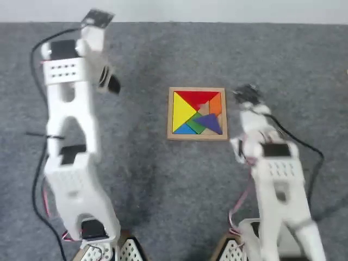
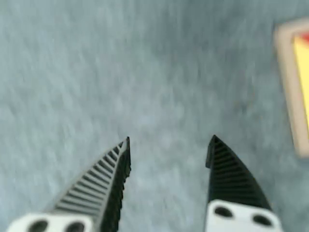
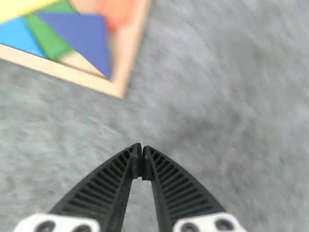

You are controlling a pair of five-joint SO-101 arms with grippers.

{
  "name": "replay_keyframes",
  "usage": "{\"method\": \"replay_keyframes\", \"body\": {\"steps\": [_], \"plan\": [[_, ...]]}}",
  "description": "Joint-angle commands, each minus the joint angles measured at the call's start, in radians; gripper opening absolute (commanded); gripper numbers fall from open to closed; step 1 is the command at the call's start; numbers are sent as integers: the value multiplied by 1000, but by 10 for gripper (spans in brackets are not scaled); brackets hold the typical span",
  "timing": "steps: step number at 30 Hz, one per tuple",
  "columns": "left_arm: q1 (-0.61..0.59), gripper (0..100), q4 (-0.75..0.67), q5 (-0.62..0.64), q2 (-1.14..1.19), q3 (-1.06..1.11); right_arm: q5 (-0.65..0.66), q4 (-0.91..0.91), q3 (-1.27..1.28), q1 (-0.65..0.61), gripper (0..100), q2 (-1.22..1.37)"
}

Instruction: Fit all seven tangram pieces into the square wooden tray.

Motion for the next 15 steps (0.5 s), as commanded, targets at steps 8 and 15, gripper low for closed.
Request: {"method": "replay_keyframes", "body": {"steps": [8, 15], "plan": [[-28, 250, -310, 61, -638, 1035, 15, 42, -508, -271, 105, 608], [-66, 250, -494, 71, -807, 1300, 15, 35, -674, -320, 108, 716]]}}
